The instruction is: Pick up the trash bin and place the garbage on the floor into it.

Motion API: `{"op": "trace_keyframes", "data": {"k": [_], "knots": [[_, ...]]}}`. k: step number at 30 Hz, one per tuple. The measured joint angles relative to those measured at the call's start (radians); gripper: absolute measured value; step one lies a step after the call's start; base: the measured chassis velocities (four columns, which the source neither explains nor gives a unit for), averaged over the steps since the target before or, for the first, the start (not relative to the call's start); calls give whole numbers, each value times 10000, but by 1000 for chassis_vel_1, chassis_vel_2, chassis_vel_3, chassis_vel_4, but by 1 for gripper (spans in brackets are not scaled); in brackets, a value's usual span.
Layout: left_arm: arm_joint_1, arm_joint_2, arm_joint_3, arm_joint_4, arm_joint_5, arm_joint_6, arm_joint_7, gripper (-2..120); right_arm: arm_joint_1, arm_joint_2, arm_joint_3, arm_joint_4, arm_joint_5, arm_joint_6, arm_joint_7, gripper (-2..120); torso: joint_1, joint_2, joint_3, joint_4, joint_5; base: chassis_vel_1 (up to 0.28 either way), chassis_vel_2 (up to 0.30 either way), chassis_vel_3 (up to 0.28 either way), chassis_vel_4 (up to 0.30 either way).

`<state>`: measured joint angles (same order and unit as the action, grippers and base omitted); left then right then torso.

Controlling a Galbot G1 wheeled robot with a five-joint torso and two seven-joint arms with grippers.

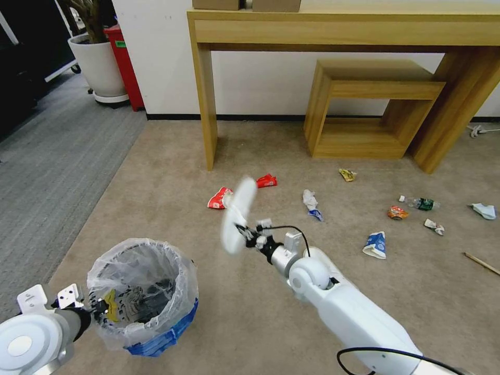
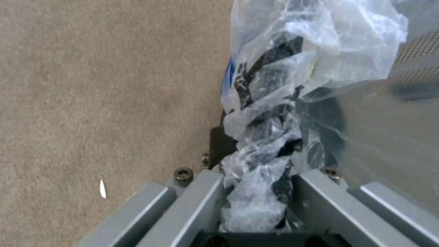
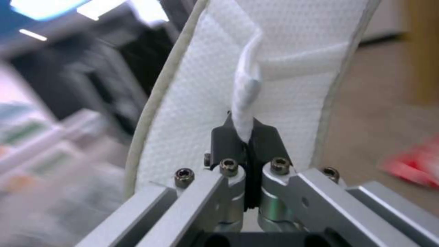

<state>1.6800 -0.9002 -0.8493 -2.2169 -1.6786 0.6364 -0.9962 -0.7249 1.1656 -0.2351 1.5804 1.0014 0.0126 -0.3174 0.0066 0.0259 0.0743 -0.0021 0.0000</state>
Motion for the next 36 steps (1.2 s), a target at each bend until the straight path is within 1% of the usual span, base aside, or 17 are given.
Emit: {"op": "trace_keyframes", "data": {"k": [2, 4, 6, 10, 11, 13, 14, 17, 18, 19, 20, 21, 22, 25, 29, 32, 36], "knots": [[-2, -96, 24, -8, 27, 2, -10, 0, 198, 195, -213, 359, 834, -262, -337, 0, 0, 0, -1, -1, 0, 0, 0, 0, 0], [-1, -134, 31, -9, 36, 4, -11, 0, 273, 254, -309, 463, 1100, -380, -369, 0, 0, 0, 0, 0, 0, 0, 0, 0, 0], [1, -261, 56, -26, 79, 4, -44, 0, 557, 452, -749, 748, 1847, -718, -442, 0, -1, 1, -1, 1, 0, 0, 0, 0, 0], [-29, -349, 87, -113, 68, 5, -110, 0, 880, 681, -1465, 771, 1891, -936, -823, 0, 0, 0, 0, -1, 0, 0, 0, 0, 0], [-29, -349, 87, -113, 68, 5, -110, 0, 880, 681, -1465, 771, 1891, -936, -823, 0, 0, 0, 0, -1, 0, 0, 0, 0, 0], [-22, -363, 83, -131, 66, 5, -135, 0, 1074, 853, -1975, 521, 1176, -767, -986, 0, 0, 0, 0, 0, -1, 0, 0, 0, 0], [-22, -363, 83, -131, 66, 5, -135, 0, 1074, 853, -1975, 521, 1176, -767, -986, 0, 0, 0, 0, 0, -1, 0, 0, 0, 0], [0, -421, 76, -140, 66, 6, -140, 0, 1286, 1049, -2486, 137, -172, 96, -1109, 0, 0, 0, 0, 0, -1, 0, 0, 0, 0], [0, -421, 76, -140, 66, 6, -140, 0, 1286, 1049, -2486, 137, -172, 96, -1109, 0, 0, 0, 0, 0, -1, 0, 0, 0, 0], [-2, -448, 77, -140, 67, 6, -141, 0, 1375, 1137, -2647, 4, -778, 528, -1174, 0, 0, 0, 0, -1, -1, 0, 0, 0, 0], [-3, -456, 77, -139, 70, 6, -142, 0, 1393, 1156, -2685, -17, -936, 632, -1179, 0, 0, 0, 0, 0, -1, 0, 0, 0, 0], [-6, -475, 77, -133, 75, 6, -143, 0, 1438, 1212, -2800, -73, -1438, 1007, -1180, 0, 0, 0, 0, 0, -1, 0, 0, 0, 0], [-6, -475, 77, -133, 75, 6, -143, 0, 1438, 1212, -2800, -73, -1438, 1007, -1180, 0, 0, 0, 0, 0, -1, 0, 0, 0, 0], [-32, -503, 89, -77, 103, 6, -142, 0, 1485, 1268, -2928, -190, -2625, 1604, -1200, 0, 0, 0, -1, -1, -1, 0, 0, 0, 0], [-48, -503, 105, -46, 106, 5, -143, 0, 1515, 1268, -2942, -427, -3140, 1940, -1437, 0, 0, 0, 0, -1, 0, 0, 0, 0, 0], [-87, -497, 147, -14, 107, 5, -143, 0, 1601, 1304, -3001, -937, -3852, 2522, -1993, 0, 0, 0, 0, -1, 0, 0, 0, 0, 0], [-116, -487, 159, -10, 108, 5, -143, 0, 1708, 1372, -3087, -1251, -4431, 3010, -2312, 0, 0, 0, 0, -1, 0, 0, 0, 0, 0]]}}
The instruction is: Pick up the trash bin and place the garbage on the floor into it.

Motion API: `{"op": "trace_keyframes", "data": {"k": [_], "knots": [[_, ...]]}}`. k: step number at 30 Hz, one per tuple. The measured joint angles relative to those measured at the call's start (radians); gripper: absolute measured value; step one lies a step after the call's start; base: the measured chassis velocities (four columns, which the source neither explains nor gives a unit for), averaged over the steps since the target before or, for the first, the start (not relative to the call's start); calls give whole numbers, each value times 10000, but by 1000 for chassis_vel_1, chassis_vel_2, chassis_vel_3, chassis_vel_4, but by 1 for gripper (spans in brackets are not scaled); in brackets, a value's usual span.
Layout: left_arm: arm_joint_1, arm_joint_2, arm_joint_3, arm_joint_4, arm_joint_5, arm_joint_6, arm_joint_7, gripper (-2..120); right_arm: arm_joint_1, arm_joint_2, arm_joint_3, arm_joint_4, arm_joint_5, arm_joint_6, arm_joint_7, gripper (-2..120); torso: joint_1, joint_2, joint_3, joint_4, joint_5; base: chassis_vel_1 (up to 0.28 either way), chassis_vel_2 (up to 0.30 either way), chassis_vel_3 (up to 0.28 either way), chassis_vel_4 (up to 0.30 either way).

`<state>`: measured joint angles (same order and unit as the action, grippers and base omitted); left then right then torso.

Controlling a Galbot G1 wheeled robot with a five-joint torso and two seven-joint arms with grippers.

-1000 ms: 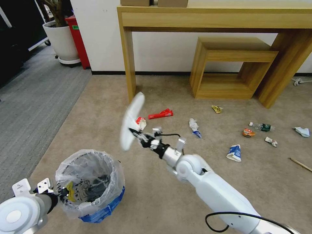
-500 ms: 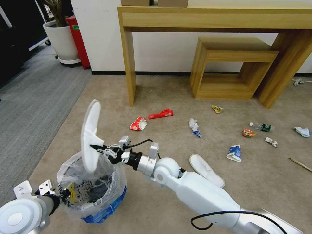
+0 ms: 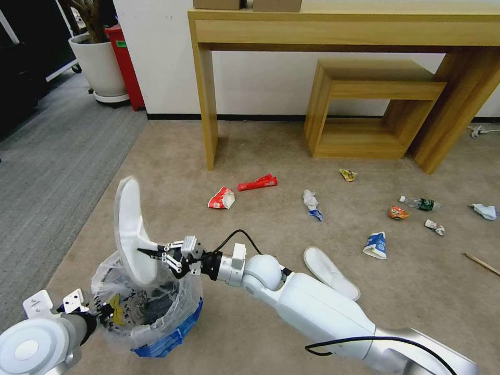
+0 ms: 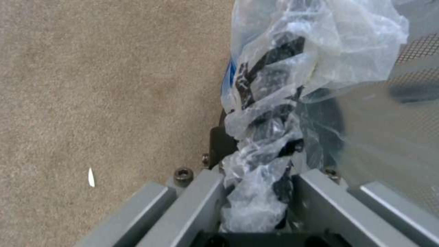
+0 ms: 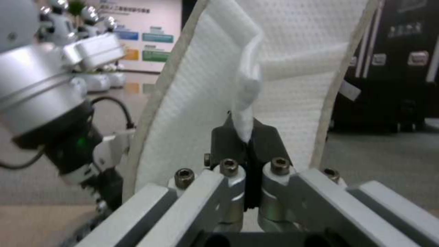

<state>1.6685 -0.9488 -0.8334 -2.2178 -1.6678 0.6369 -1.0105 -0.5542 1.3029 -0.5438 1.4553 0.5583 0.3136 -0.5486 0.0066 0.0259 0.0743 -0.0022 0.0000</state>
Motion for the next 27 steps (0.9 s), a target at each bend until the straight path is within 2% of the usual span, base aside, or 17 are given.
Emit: {"op": "trace_keyframes", "data": {"k": [13, 27], "knots": [[16, -7, -17, -22, 3, 1, 0, 0, 110, 361, -396, -683, -348, 845, 117, 0, 0, 0, 0, 0, -1, 0, 0, 0, 0], [19, -149, 51, -447, -98, 4, -101, 0, 157, 866, -728, -1352, -622, 1499, 914, 0, 0, 0, -1, 0, 0, 0, 0, 0, 0]]}}
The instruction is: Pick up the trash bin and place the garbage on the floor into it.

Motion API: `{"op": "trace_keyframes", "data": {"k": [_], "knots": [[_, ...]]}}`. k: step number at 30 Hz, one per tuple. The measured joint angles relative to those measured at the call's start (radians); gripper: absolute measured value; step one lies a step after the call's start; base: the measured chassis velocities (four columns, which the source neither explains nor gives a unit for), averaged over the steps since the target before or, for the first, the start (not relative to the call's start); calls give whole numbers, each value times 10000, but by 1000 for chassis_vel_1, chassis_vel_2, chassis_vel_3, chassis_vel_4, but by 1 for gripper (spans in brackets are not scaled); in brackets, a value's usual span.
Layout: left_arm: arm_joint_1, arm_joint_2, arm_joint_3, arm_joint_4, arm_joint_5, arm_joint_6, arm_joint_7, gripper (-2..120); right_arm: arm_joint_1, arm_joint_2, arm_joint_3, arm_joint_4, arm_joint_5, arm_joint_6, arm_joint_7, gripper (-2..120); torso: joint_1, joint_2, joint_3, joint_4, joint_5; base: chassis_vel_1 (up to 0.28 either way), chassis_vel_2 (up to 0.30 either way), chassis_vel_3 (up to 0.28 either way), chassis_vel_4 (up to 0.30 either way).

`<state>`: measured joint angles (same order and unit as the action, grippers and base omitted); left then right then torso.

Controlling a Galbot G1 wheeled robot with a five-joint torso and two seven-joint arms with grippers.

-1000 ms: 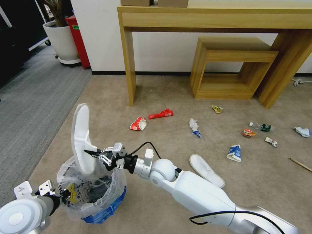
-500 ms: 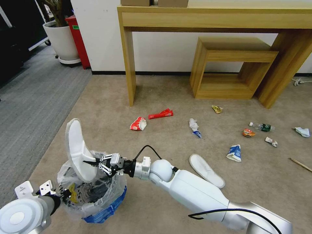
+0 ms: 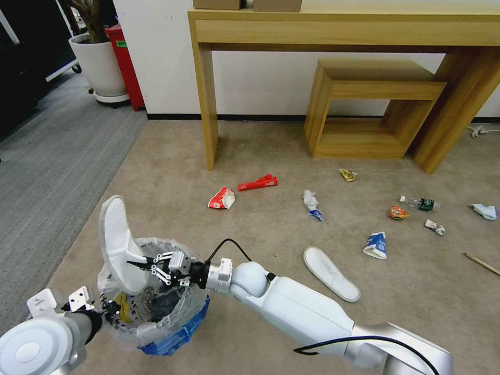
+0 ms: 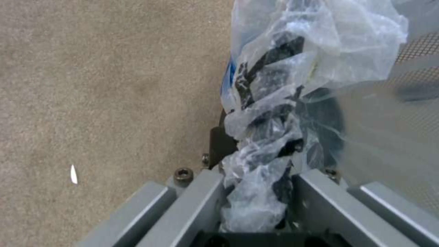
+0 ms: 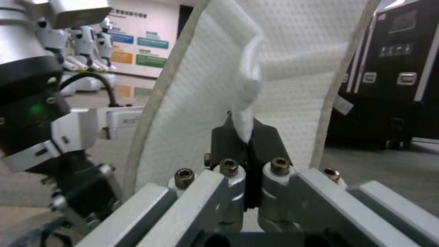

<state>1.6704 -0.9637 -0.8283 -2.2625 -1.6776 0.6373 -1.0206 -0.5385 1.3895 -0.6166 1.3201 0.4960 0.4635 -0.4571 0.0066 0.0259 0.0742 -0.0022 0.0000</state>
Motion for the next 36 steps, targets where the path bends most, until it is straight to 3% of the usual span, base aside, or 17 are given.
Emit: {"op": "trace_keyframes", "data": {"k": [5, 24, 28, 31, 36], "knots": [[62, 38, -42, -34, -18, 1, -32, 0, 1, -24, -4, 48, -106, 30, 419, 0, 0, 0, 1, 0, 0, 0, 0, 0, 0], [34, -4, -74, -86, -44, 10, -73, 0, 38, -163, 47, 229, 187, -422, 813, 65, -1, 0, 0, 0, 0, 0, 0, 0, 0], [33, 20, -74, -42, -44, 18, -74, 0, 204, -248, 433, 601, 541, -1011, 1572, 78, -1, 0, 1, 1, 1, 0, 0, 0, 0], [72, 125, -99, -97, -95, 42, -74, 0, 593, -685, 1385, 1270, 1092, -2139, 2528, 95, 0, 0, 1, 1, 1, 0, 0, 0, 0], [79, 167, -99, -159, -127, 56, -75, 0, 688, -1313, 2272, 1685, 1253, -2678, 2779, 100, 0, 0, 1, 2, 3, 0, 0, 0, 0]]}}
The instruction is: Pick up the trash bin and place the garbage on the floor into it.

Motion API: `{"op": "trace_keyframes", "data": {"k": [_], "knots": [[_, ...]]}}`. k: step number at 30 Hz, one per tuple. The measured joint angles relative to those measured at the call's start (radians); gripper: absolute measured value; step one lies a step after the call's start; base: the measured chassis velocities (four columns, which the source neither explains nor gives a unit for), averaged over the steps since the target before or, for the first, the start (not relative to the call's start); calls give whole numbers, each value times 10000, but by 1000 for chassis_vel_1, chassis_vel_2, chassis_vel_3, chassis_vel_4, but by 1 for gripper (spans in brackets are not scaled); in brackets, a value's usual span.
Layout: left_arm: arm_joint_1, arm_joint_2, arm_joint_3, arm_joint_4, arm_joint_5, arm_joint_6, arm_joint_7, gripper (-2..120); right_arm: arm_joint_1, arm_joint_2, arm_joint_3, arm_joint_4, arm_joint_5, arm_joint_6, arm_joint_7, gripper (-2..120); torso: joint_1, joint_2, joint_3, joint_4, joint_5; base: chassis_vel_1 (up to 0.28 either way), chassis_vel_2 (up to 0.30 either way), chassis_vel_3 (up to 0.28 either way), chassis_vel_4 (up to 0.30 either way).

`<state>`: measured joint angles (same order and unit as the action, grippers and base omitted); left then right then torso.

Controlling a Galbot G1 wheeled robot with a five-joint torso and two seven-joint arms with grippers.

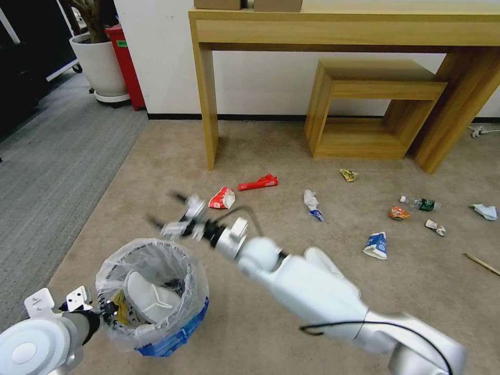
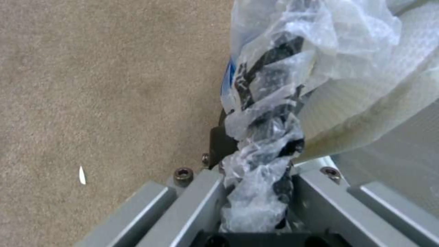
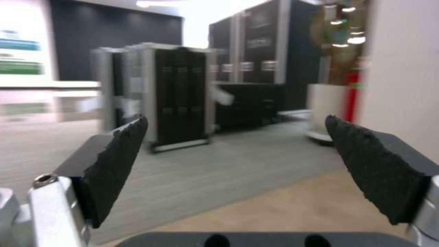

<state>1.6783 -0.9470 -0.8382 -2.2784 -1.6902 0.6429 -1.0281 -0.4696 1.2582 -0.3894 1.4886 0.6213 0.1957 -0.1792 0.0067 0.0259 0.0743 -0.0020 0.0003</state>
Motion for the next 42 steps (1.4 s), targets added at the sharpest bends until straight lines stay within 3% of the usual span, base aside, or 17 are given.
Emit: {"op": "trace_keyframes", "data": {"k": [3, 4, 7, 9, 19, 29, 42], "knots": [[9, -45, 71, -58, 19, 54, 18, 0, -325, -1165, 927, 521, 145, -555, 390, 100, -1, 0, 0, 0, 1, 0, 0, 0, 0], [9, -45, 71, -58, 19, 54, 18, 0, -325, -1165, 927, 521, 145, -555, 390, 100, -1, 0, 0, 0, 1, 0, 0, 0, 0], [-43, -68, 176, -118, 54, 133, 133, 0, -1273, -2572, 2285, 1149, 280, -1115, 663, 100, -1, 0, -1, -9, 3, 0, 0, 0, 0], [-70, -62, 216, -141, 68, 160, 176, 0, -1683, -2933, 2784, 1243, 282, -1235, 585, 100, 0, 0, 0, -5, 3, 0, 0, 0, 0], [-266, -166, 533, -129, 385, 297, 572, 0, -4150, -4530, 5185, 792, -527, -965, -1671, 100, -1, 0, -2, -4, 2, 0, 0, 0, 0], [-409, -175, 617, -75, 505, 321, 759, 0, -4647, -5053, 6010, -377, -1368, -369, -2536, 100, -1, 0, -2, -3, -1, 0, 0, 0, 0], [-496, -185, 660, -7, 604, 336, 916, 0, -4046, -4806, 5487, -1766, -2582, 355, -3065, 100, 0, 0, 0, -1, -3, 0, 0, 0, 0]]}}
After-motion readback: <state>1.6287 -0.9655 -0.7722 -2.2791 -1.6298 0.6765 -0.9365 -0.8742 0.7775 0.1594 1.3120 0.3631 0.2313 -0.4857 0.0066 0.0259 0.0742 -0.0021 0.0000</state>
